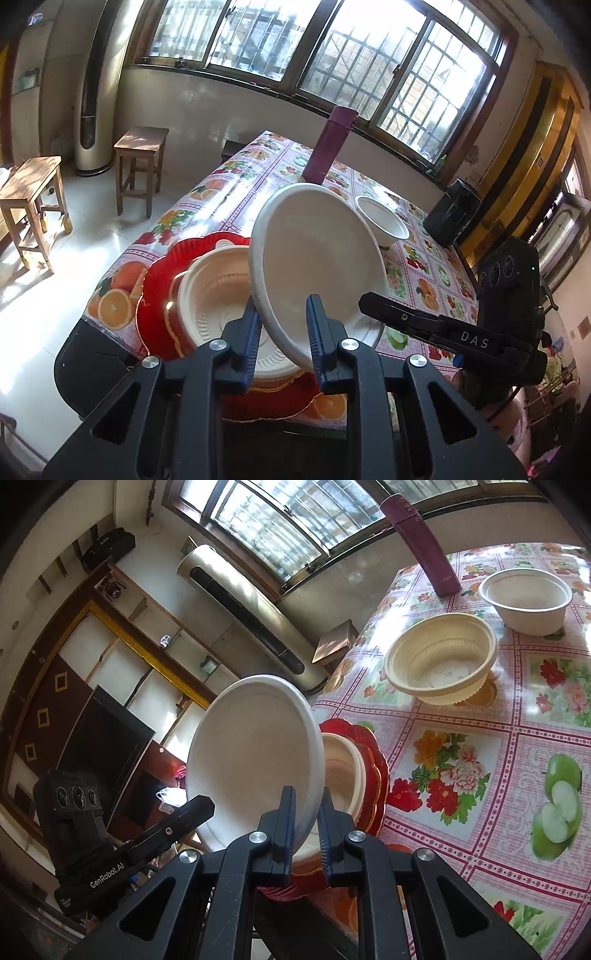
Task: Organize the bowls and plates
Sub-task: 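Lower the white bowl into the beige bowl and open both grippers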
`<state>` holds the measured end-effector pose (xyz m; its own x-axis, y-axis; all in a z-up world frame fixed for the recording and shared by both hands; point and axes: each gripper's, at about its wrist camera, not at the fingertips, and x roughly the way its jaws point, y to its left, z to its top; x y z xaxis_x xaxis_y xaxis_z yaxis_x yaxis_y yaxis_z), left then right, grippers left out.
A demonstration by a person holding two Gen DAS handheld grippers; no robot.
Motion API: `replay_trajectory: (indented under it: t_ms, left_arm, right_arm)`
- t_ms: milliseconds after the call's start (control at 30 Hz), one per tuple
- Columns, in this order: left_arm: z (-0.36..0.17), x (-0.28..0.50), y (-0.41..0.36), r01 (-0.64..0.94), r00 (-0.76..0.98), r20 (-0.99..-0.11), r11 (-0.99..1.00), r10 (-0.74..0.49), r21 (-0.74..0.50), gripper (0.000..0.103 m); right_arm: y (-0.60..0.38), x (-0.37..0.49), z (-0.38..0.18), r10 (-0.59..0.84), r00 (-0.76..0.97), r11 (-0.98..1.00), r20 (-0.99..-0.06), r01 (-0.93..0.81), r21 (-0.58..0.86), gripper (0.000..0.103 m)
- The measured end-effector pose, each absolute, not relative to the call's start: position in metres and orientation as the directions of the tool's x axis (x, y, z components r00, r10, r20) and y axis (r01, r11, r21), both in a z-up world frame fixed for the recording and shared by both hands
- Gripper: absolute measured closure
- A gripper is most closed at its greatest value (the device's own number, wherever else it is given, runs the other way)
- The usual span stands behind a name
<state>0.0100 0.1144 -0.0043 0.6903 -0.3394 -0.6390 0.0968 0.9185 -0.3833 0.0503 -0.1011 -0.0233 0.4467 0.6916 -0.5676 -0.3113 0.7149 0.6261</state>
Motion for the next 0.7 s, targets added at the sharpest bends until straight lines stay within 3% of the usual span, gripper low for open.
replay_trajectory:
  t_ms: [267, 400, 500, 533, 633, 700]
  left_arm:
    - [-0.029, 0.008, 0.135, 0.027, 0.685, -0.686, 0.950, -0.245, -0.313, 0.079]
    - [-0.031, 0.007, 0.140, 0.007, 0.700, -0.687, 0.963, -0.196, -0.268, 0.060]
    - [-0.033, 0.008, 0.145, -0.008, 0.707, -0.684, 0.966, -0.178, -0.260, 0.059]
    - [-0.033, 0.007, 0.148, -0.012, 0.716, -0.677, 0.966, -0.172, -0.259, 0.058]
    - [-0.021, 0.002, 0.149, -0.014, 0.765, -0.626, 0.968, -0.150, -0.249, 0.035]
    - [-0.009, -0.002, 0.146, 0.005, 0.805, -0.574, 0.968, -0.152, -0.250, 0.027]
  right_arm:
    - [-0.061, 0.052, -0.044, 0.602, 0.434, 0.799, -0.671, -0.330, 0.503, 0.089]
    - [-0.048, 0.050, -0.046, 0.535, 0.471, 0.843, -0.701, -0.346, 0.412, 0.087]
    - [-0.044, 0.047, -0.045, 0.506, 0.490, 0.859, -0.710, -0.360, 0.364, 0.086]
    - [-0.042, 0.046, -0.044, 0.497, 0.492, 0.863, -0.715, -0.368, 0.347, 0.081]
    - [-0.044, 0.042, -0.033, 0.487, 0.525, 0.867, -0.698, -0.391, 0.310, 0.059]
    - [-0.053, 0.038, -0.023, 0.496, 0.562, 0.862, -0.662, -0.412, 0.296, 0.048]
